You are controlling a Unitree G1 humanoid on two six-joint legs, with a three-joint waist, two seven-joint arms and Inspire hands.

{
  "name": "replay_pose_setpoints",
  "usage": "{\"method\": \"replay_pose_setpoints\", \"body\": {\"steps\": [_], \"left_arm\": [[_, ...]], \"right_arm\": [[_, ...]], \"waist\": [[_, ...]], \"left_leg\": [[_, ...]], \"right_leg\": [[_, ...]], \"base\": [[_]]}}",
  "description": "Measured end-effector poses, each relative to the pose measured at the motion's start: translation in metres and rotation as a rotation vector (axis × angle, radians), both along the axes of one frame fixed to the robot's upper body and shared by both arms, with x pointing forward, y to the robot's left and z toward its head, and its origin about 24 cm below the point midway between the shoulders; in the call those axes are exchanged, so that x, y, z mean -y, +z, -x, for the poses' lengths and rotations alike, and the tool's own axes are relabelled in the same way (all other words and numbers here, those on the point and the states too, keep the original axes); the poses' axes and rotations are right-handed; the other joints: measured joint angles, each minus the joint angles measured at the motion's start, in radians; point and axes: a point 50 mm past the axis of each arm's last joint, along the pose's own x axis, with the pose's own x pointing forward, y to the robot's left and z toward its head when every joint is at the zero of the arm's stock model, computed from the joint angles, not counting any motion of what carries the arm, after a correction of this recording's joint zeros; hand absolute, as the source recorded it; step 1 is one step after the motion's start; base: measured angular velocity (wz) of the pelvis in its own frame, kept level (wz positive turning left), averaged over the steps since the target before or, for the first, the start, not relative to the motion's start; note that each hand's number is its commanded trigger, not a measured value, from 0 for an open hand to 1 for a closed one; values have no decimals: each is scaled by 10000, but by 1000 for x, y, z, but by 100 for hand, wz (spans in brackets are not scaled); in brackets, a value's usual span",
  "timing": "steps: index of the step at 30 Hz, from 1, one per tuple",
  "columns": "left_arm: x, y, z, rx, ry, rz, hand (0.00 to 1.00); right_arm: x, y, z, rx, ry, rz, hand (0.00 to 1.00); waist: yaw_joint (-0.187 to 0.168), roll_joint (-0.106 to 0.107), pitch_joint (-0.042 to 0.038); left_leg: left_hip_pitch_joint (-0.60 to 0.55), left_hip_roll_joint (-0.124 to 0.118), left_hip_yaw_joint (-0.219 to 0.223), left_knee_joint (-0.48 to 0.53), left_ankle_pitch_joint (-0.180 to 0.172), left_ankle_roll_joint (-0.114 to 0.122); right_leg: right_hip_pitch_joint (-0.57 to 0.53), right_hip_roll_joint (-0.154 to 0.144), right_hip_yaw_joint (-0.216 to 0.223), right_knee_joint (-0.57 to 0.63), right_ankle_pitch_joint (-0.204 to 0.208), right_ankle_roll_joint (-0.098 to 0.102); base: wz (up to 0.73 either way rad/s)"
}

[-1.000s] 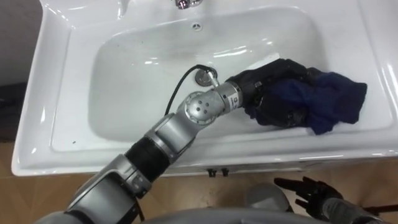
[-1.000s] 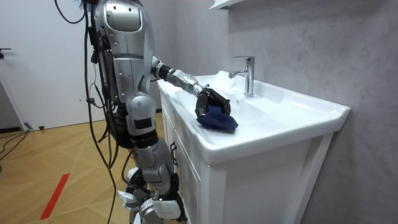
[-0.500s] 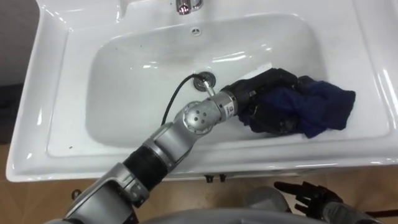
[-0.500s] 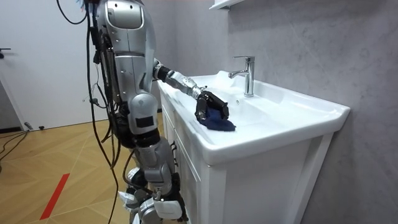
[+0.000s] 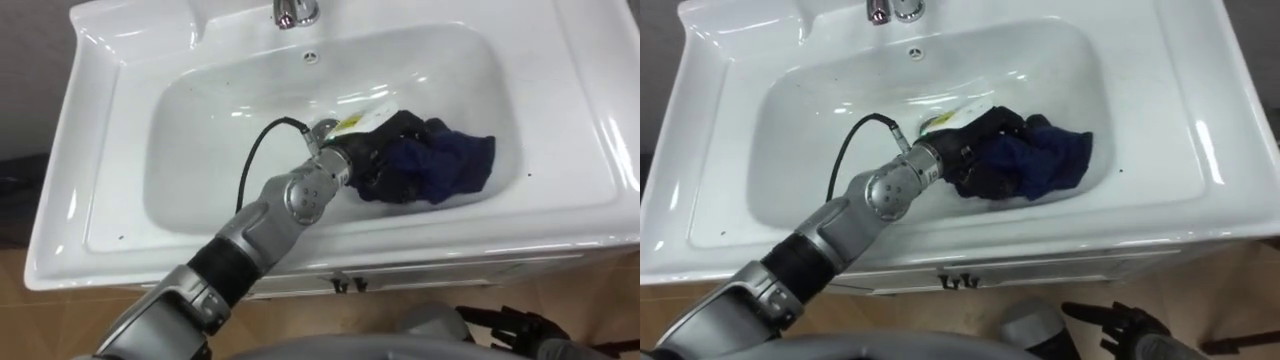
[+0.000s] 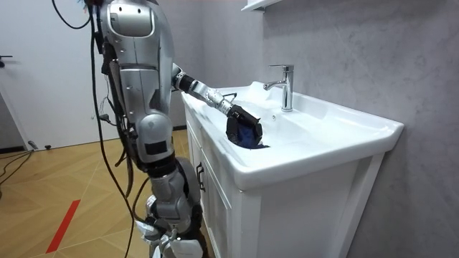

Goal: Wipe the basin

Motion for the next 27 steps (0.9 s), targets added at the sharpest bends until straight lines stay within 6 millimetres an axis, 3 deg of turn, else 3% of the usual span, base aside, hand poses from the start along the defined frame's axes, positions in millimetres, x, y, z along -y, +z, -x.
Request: {"method": "replay_pose_setpoints", "body": {"steps": [5,13,21,27], "left_arm": [[-13,-13,-5,-50,649,-519,100],[-28,-26,-8,-217,1144,-1202,100],[-49,-35,-14,-472,1851,-1812,100],[-66,-45,-12,-624,2345,-2406,100]], "right_arm": [[4,1,6,-665,622,153,0],[4,0,16,-1654,1572,256,0],[7,0,19,-1769,900,336,0],[8,1,20,-1656,359,365,0]], "waist": [[-240,-23,9],[-183,-44,-1],[-178,-115,-15],[244,-144,-62]], "left_leg": [[67,1,82,1,1,2],[342,-8,93,-51,7,-2],[360,-4,137,-24,6,-2],[511,47,194,-21,14,-15]], "right_leg": [[-2,-14,-1,131,-42,9],[85,26,266,261,-50,10],[30,7,265,388,-59,5],[97,55,394,424,-41,-30]], "base": [[-1],[-9],[-2],[-9]]}}
